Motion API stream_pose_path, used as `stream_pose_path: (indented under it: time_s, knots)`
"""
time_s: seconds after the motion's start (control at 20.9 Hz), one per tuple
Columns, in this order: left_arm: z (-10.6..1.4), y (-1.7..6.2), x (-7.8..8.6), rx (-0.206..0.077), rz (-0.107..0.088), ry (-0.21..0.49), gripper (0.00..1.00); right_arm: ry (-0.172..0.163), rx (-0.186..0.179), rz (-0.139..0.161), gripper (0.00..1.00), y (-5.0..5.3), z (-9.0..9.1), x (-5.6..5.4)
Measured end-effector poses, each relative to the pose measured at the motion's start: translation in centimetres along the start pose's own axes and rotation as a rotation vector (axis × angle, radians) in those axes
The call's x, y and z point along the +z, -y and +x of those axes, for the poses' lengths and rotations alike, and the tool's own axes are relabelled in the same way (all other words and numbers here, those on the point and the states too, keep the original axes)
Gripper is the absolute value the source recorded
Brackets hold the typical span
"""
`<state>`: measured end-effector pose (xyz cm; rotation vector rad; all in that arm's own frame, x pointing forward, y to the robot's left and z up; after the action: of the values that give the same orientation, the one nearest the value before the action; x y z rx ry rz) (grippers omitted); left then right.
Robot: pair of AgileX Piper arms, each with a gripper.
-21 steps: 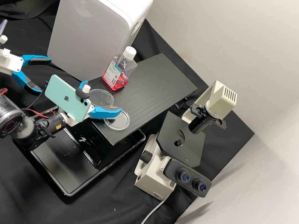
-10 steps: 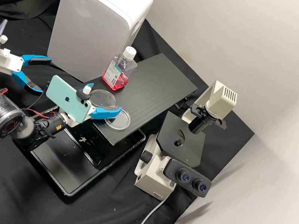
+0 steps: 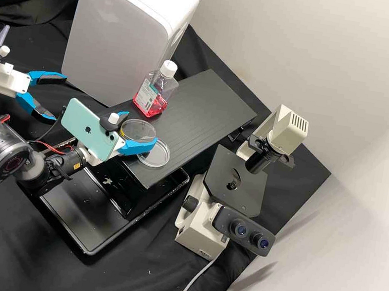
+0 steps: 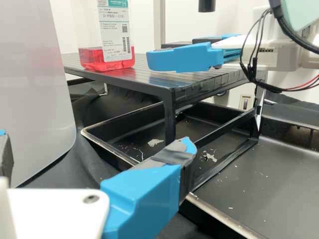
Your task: Place the lid on the petri dish
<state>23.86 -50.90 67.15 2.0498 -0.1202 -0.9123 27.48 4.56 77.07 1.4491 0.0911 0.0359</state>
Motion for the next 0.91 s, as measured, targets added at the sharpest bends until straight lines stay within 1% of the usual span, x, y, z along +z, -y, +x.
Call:
stream_pose_path:
  time_s: [0.67, 0.76, 0.86, 0.91]
  knots:
    - [0.01, 0.00, 0.03, 0.000, -0.001, 0.000, 1.00, 0.003, 0.004, 0.002, 0.00, -0.07, -0.01, 0.01]
    - [0.01, 0.00, 0.03, 0.000, -0.001, 0.000, 1.00, 0.001, 0.013, 0.003, 0.00, -0.33, -0.12, -0.05]
    - [0.01, 0.00, 0.03, 0.000, -0.001, 0.000, 1.00, 0.008, 0.018, 0.000, 0.00, -0.62, -0.49, 0.19]
    - [0.01, 0.00, 0.03, 0.000, -0.001, 0.000, 1.00, 0.010, 0.026, 0.004, 0.00, -0.85, -0.62, 0.26]
